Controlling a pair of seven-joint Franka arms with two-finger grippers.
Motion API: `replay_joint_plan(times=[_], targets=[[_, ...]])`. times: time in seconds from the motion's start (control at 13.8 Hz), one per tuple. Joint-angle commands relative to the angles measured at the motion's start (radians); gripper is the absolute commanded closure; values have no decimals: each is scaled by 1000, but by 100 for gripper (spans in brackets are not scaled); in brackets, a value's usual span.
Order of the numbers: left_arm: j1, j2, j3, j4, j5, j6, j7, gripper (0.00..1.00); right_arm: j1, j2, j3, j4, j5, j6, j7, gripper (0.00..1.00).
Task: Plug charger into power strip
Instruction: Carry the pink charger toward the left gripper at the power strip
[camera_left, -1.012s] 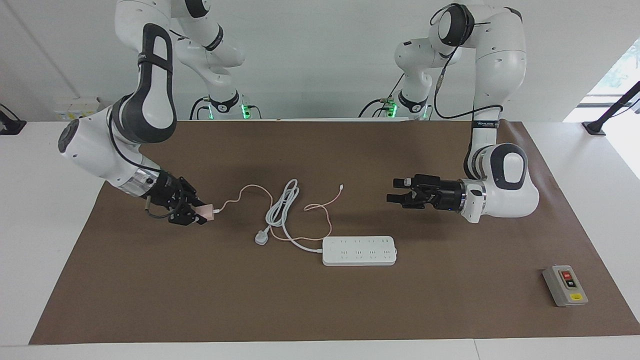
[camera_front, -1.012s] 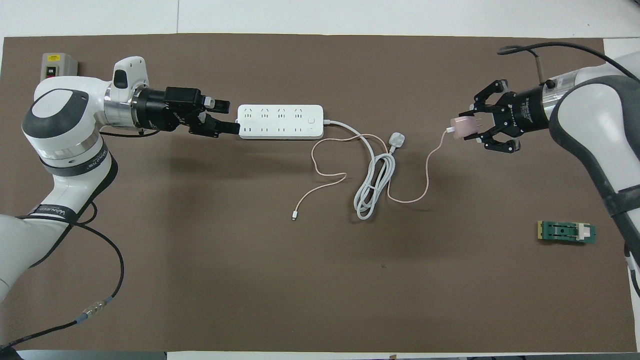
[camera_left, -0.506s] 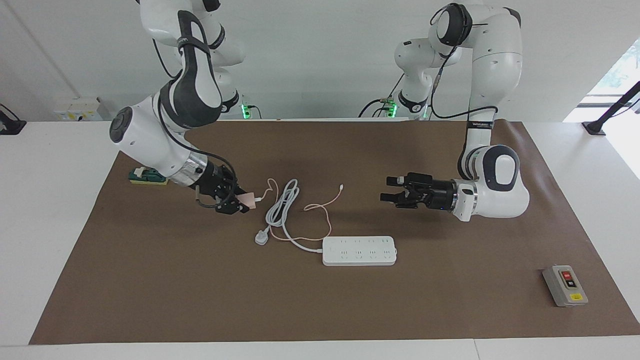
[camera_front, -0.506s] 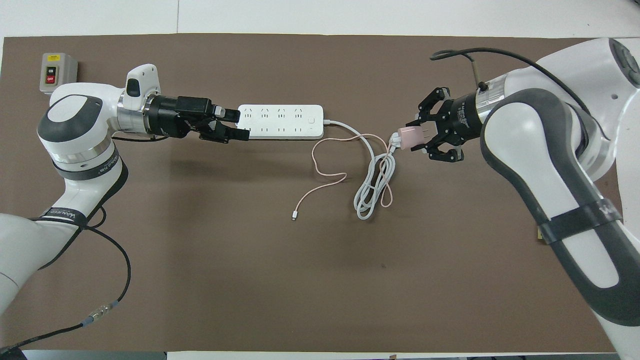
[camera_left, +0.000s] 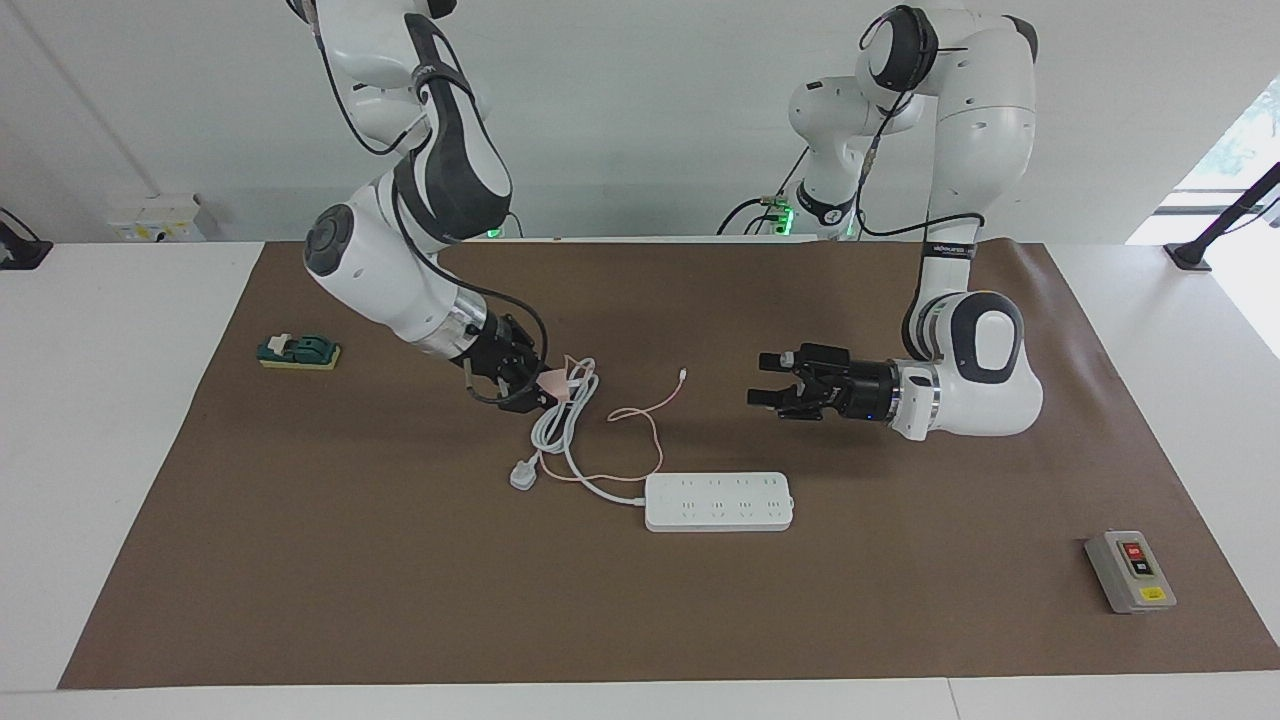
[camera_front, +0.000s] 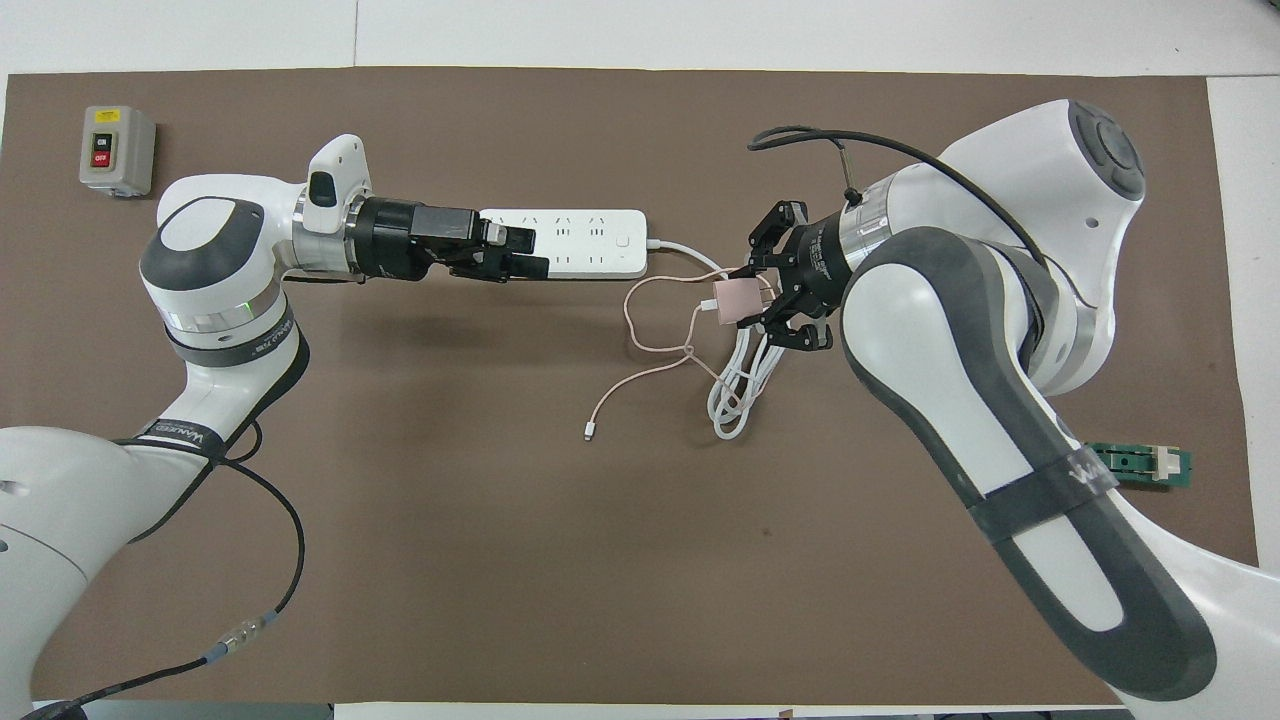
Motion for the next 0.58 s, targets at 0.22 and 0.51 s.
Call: replay_joint_plan(times=[0.22,0.51], targets=[[-85,-101,13,-161,-75,138,35,0,12,6,-4,68,15,54,63,100],[-142,-110,11,-168,-157,219,28,0,41,178,-5,344,-43,-24,210,100]])
